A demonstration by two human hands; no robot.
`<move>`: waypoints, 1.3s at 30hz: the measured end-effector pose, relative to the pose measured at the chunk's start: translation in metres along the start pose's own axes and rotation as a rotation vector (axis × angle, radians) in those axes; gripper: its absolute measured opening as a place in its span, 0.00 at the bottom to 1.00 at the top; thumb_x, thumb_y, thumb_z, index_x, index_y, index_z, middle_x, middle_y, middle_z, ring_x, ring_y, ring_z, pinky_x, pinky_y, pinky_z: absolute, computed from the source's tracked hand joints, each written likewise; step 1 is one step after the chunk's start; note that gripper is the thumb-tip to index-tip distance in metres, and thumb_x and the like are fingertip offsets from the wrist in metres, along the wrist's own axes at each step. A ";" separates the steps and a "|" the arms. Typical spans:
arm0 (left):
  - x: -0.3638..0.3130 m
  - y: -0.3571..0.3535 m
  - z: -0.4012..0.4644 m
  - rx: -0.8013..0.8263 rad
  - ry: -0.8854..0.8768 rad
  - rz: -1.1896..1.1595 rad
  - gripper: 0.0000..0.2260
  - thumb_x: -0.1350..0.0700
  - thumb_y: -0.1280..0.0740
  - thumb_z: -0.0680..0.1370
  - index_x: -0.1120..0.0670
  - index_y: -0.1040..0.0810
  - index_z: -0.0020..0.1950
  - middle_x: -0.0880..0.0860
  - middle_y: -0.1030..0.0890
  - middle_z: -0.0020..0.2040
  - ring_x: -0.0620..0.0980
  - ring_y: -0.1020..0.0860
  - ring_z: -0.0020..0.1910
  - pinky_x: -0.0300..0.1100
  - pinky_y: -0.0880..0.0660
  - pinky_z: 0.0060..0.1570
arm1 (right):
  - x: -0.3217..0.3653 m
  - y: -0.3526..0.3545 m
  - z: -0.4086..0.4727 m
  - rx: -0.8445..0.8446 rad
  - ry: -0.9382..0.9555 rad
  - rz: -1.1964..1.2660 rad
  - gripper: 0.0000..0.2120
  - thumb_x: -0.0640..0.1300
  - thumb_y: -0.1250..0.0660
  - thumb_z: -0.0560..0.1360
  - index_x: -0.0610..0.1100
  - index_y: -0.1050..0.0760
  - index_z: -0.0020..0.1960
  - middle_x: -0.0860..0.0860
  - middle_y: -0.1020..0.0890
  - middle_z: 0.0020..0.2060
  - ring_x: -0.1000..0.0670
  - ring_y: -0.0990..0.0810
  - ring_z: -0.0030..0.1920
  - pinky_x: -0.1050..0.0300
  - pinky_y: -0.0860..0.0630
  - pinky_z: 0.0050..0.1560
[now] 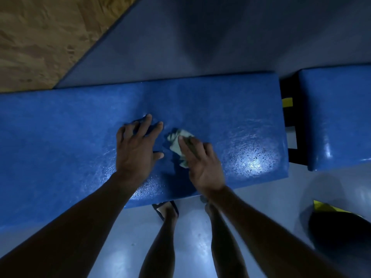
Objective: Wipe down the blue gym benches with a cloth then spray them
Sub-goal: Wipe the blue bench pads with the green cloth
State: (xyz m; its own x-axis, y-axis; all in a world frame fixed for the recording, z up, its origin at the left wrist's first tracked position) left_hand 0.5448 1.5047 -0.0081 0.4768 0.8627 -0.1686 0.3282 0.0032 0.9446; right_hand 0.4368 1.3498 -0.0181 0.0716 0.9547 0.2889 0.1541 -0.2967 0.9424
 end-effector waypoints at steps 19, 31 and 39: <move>-0.002 -0.001 0.000 0.004 0.011 0.015 0.39 0.47 0.22 0.65 0.44 0.34 0.74 0.50 0.38 0.78 0.60 0.34 0.67 0.55 0.40 0.68 | 0.022 -0.007 -0.018 0.018 0.048 0.076 0.29 0.48 0.39 0.75 0.51 0.34 0.76 0.46 0.28 0.68 0.42 0.28 0.51 0.48 0.26 0.48; -0.007 -0.001 0.000 -0.034 0.031 0.052 0.38 0.43 0.22 0.65 0.45 0.32 0.73 0.50 0.36 0.76 0.61 0.32 0.65 0.56 0.38 0.66 | -0.105 0.022 -0.031 -0.298 -0.812 0.111 0.38 0.40 0.42 0.66 0.50 0.36 0.76 0.41 0.31 0.66 0.38 0.31 0.53 0.45 0.29 0.53; -0.011 -0.002 -0.005 0.006 0.058 0.032 0.39 0.45 0.24 0.68 0.43 0.37 0.75 0.49 0.40 0.78 0.60 0.37 0.71 0.56 0.42 0.69 | 0.006 -0.007 -0.052 0.049 0.076 0.078 0.28 0.46 0.43 0.75 0.51 0.34 0.75 0.48 0.28 0.67 0.43 0.29 0.52 0.49 0.26 0.47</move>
State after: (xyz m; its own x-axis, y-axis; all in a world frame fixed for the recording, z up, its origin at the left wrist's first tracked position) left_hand 0.5345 1.4976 -0.0070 0.4395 0.8900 -0.1214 0.3182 -0.0279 0.9476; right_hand 0.3854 1.3583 -0.0140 0.0109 0.9272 0.3744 0.1994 -0.3690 0.9078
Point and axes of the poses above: each hand's wrist, its own z-axis towards the middle knuckle, its own y-axis out of the back of the hand, x = y × z, the point moved 4 cm from there along z, towards the middle knuckle
